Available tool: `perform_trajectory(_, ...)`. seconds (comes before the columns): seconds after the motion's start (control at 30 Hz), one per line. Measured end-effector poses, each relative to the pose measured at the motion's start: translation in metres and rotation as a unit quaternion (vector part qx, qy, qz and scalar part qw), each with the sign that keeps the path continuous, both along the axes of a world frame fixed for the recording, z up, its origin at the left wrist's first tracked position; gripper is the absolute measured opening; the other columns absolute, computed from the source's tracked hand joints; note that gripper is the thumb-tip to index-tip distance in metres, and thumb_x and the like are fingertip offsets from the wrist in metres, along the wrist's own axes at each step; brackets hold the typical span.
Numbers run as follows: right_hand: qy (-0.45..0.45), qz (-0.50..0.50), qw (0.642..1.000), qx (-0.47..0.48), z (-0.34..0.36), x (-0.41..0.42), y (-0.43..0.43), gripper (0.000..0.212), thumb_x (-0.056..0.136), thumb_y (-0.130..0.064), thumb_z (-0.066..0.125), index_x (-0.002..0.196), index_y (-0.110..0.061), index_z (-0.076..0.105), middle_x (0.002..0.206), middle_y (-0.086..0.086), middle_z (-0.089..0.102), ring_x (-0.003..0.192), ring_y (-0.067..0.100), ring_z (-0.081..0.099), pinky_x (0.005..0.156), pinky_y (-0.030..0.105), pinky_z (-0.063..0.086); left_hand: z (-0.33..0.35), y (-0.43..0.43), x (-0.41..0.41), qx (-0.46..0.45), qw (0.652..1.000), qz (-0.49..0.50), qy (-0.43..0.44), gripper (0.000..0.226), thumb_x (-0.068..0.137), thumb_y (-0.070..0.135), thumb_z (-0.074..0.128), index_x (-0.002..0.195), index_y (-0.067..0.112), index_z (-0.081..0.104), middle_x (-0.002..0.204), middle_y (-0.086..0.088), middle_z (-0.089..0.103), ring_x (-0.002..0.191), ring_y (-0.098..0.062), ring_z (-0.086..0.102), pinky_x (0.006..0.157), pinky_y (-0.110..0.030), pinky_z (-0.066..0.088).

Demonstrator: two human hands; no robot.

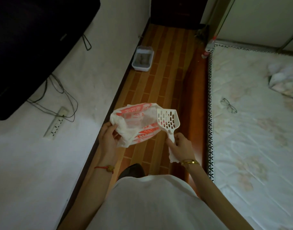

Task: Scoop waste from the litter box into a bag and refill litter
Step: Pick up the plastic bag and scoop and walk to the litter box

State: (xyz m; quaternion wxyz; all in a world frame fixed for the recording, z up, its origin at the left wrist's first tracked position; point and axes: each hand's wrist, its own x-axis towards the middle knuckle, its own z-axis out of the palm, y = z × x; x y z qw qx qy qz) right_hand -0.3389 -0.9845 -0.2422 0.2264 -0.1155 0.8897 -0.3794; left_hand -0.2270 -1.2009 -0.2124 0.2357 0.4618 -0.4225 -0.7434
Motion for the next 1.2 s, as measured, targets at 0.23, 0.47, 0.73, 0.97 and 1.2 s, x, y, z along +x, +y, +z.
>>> perform_trajectory(0.23,-0.028,-0.044,0.999,0.002,-0.008,-0.083,-0.026,0.027,0.089,-0.038,0.059,0.098,-0.014,0.055,0.085,-0.001,0.067,0.068,0.013,0.067,0.062,0.027,0.056,-0.016,-0.042,-0.102,0.007,0.999,-0.042,-0.001,0.032,0.092,0.010,0.056,0.123,0.007,0.060,0.117,-0.013,0.067,0.103,-0.026,0.067,0.069,-0.031,0.056)
perform_trajectory(0.47,-0.018,-0.070,0.997,0.006,-0.001,-0.192,-0.088,0.027,0.090,-0.040,0.058,0.098,-0.014,0.054,0.083,0.000,0.066,0.067,0.014,0.067,0.062,0.030,0.058,-0.013,-0.103,-0.221,0.013,0.998,-0.063,0.011,0.032,0.092,0.007,0.056,0.123,0.004,0.061,0.121,-0.016,0.066,0.108,-0.031,0.065,0.082,-0.042,0.055)
perform_trajectory(0.73,0.014,-0.108,0.994,0.000,0.006,-0.303,-0.156,0.027,0.089,-0.038,0.059,0.093,-0.012,0.055,0.083,0.006,0.068,0.070,0.024,0.068,0.068,0.044,0.059,0.004,-0.161,-0.354,-0.014,0.995,-0.103,0.012,0.025,0.094,0.007,0.053,0.117,0.006,0.063,0.111,-0.013,0.068,0.101,-0.028,0.067,0.071,-0.035,0.055)
perform_trajectory(0.97,-0.008,-0.139,0.990,0.002,0.003,-0.396,-0.173,0.028,0.089,-0.040,0.059,0.097,-0.013,0.055,0.084,-0.001,0.064,0.070,0.017,0.065,0.065,0.030,0.055,0.002,-0.186,-0.461,-0.057,0.985,-0.165,-0.004,0.021,0.095,0.015,0.055,0.112,0.013,0.065,0.109,-0.007,0.070,0.099,-0.022,0.068,0.071,-0.032,0.054)
perform_trajectory(1.2,-0.006,-0.143,0.990,-0.011,-0.007,-0.526,-0.177,0.024,0.088,-0.036,0.061,0.090,-0.013,0.056,0.075,-0.005,0.062,0.065,0.010,0.059,0.055,0.021,0.044,-0.006,-0.192,-0.581,-0.074,0.982,-0.174,-0.025,0.015,0.094,0.021,0.057,0.097,0.028,0.069,0.102,0.001,0.073,0.097,-0.021,0.069,0.072,-0.035,0.054)
